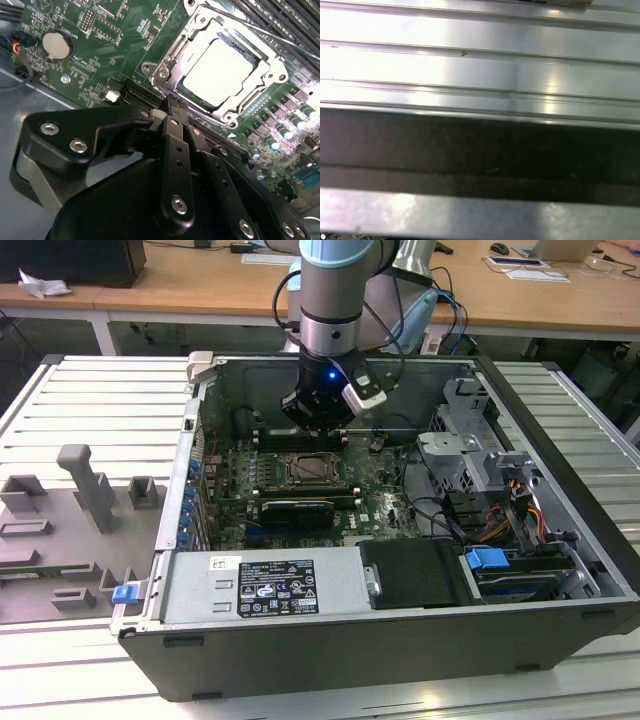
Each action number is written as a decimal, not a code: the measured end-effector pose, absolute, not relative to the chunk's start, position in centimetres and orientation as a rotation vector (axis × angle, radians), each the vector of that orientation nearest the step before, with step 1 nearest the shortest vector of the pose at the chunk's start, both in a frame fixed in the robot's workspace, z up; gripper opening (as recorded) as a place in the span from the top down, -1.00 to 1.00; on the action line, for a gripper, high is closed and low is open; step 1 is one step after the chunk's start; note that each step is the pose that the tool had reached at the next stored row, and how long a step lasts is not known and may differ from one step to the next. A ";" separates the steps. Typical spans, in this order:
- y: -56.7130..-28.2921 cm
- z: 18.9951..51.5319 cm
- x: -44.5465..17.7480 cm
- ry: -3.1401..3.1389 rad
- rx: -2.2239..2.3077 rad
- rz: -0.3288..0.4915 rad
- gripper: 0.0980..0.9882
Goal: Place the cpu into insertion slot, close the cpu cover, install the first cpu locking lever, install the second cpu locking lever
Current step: 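Install the first cpu locking lever, then install the second cpu locking lever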
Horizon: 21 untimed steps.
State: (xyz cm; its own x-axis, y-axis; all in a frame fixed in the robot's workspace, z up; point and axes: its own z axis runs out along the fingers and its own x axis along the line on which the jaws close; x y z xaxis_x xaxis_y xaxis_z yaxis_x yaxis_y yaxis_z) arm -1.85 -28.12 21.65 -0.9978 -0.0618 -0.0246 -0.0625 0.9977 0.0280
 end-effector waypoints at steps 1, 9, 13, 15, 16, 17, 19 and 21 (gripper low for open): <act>-28.2 21.6 -1.8 3.116 -0.097 0.045 0.98; -28.4 21.6 -1.8 3.116 -0.097 0.045 0.98; -28.5 21.7 -1.8 3.116 -0.097 0.045 0.98; -28.8 21.7 -1.8 3.116 -0.097 0.045 0.98; -28.9 21.6 -1.8 3.116 -0.097 0.045 0.98; -29.0 21.6 -1.8 3.116 -0.097 0.045 0.98; -29.2 21.6 -1.8 3.116 -0.097 0.045 0.98; -29.3 21.7 -1.8 3.116 -0.097 0.045 0.98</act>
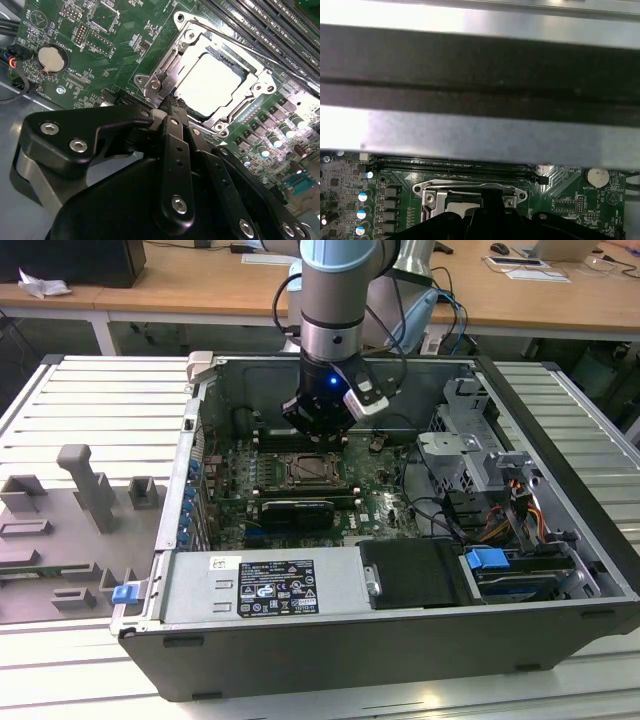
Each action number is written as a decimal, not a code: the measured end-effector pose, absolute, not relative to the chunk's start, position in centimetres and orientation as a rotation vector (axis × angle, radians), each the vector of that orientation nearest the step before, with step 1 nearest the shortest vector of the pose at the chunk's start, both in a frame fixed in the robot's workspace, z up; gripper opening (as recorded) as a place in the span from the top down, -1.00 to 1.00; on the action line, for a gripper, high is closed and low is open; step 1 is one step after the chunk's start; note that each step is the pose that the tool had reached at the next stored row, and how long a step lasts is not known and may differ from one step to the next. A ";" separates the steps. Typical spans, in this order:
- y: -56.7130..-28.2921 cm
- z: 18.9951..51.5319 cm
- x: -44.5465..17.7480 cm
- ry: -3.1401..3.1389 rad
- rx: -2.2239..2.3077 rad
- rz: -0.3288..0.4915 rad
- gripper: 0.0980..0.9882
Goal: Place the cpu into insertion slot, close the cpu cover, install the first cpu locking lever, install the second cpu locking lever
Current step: 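Install the second cpu locking lever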
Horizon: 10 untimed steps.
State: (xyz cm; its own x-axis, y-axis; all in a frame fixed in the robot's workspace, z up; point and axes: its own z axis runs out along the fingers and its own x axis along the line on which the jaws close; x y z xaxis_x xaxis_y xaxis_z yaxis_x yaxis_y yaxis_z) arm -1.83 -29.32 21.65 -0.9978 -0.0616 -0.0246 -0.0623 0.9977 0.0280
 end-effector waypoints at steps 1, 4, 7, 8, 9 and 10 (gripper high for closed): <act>-29.4 21.7 -1.8 3.116 -0.096 0.045 0.98; -29.4 22.4 -1.8 3.116 -0.097 0.045 0.98; -29.4 24.1 -1.8 3.116 -0.097 0.045 0.98; -29.4 24.5 -1.8 3.116 -0.097 0.045 0.98; -29.4 24.5 -1.8 3.116 -0.097 0.045 0.98; -29.4 24.5 -1.8 3.116 -0.097 0.045 0.98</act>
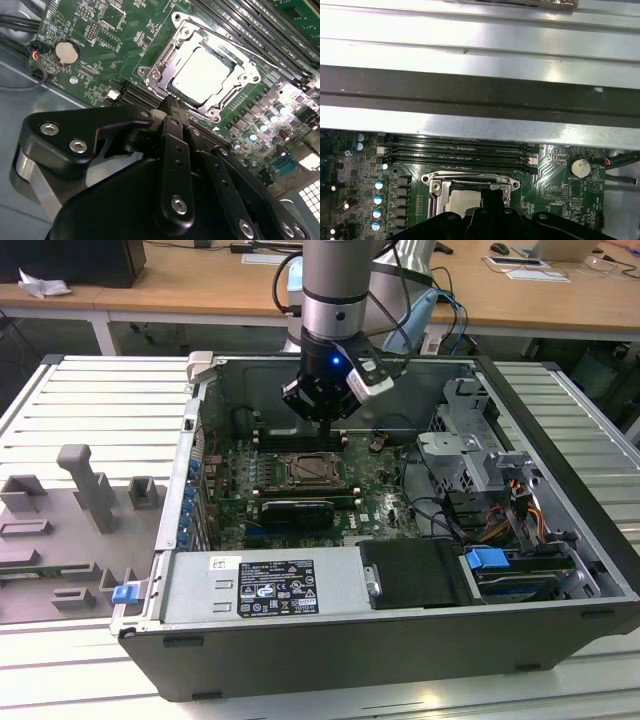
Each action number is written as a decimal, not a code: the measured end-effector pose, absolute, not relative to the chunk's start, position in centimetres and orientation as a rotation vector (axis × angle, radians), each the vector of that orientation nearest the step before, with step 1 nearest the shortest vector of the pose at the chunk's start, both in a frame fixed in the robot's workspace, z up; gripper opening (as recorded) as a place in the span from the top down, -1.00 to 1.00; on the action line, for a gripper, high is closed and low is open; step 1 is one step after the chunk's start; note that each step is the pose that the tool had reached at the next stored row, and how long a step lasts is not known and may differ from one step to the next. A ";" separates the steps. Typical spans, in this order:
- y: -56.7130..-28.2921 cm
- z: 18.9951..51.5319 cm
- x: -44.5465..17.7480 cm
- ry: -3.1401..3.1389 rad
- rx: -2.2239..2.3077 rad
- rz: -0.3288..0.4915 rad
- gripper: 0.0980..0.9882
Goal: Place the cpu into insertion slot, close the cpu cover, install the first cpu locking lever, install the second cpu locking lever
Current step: 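Install the second cpu locking lever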
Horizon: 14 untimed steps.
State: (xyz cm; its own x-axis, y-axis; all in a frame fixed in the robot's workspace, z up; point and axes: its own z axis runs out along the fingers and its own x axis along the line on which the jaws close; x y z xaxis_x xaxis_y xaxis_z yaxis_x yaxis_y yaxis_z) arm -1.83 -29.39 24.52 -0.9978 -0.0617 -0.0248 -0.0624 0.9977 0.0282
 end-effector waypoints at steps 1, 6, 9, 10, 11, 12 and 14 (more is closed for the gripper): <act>-29.4 24.5 -1.8 3.116 -0.097 0.045 0.98; -29.8 24.5 -1.8 3.116 -0.097 0.045 0.98; -29.8 24.6 -1.8 3.116 -0.096 0.044 0.98; -29.8 24.7 -1.8 3.116 -0.097 0.045 0.98; -29.8 25.0 -1.8 3.116 -0.097 0.045 0.98; -29.8 25.3 -1.8 3.116 -0.097 0.045 0.98; -29.8 26.2 -1.8 3.116 -0.097 0.044 0.98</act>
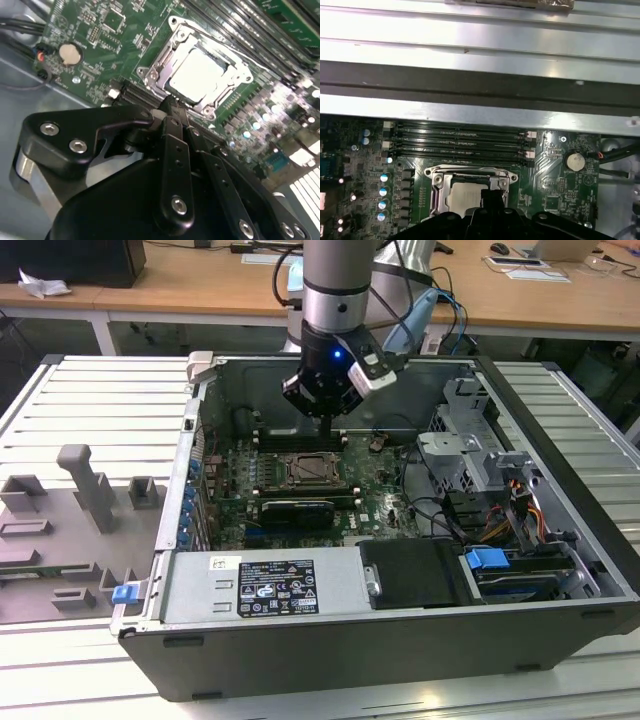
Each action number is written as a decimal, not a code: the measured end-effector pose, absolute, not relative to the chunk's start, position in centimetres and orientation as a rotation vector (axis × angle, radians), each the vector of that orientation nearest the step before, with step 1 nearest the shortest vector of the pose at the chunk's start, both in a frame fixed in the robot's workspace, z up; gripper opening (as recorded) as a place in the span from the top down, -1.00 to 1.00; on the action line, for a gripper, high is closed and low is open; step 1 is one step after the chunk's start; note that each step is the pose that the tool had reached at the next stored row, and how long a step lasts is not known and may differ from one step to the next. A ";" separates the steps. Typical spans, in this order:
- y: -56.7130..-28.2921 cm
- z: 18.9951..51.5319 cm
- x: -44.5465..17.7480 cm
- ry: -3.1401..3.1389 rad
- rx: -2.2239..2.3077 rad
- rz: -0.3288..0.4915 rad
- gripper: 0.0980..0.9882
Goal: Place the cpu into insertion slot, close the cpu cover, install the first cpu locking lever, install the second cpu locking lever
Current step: 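Install the second cpu locking lever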
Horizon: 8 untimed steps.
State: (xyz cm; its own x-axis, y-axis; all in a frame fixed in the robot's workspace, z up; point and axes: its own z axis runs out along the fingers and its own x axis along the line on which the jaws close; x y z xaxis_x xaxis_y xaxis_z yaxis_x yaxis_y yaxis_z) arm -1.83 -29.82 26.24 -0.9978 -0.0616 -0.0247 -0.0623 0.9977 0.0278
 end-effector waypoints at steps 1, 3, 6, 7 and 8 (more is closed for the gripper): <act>-29.8 26.6 -1.8 3.116 -0.097 0.044 0.98; -30.0 27.3 -1.8 3.118 -0.097 0.044 0.98; -32.4 27.3 -1.8 3.119 -0.097 0.048 0.98; -33.0 27.3 -1.8 3.119 -0.096 0.048 0.98; -33.4 27.2 -1.8 3.120 -0.097 0.050 0.98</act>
State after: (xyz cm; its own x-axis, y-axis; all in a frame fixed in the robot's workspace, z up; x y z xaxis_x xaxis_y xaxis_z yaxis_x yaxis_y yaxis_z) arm -1.83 -33.43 27.24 -0.9979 -0.0615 -0.0204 -0.0621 0.9976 0.0311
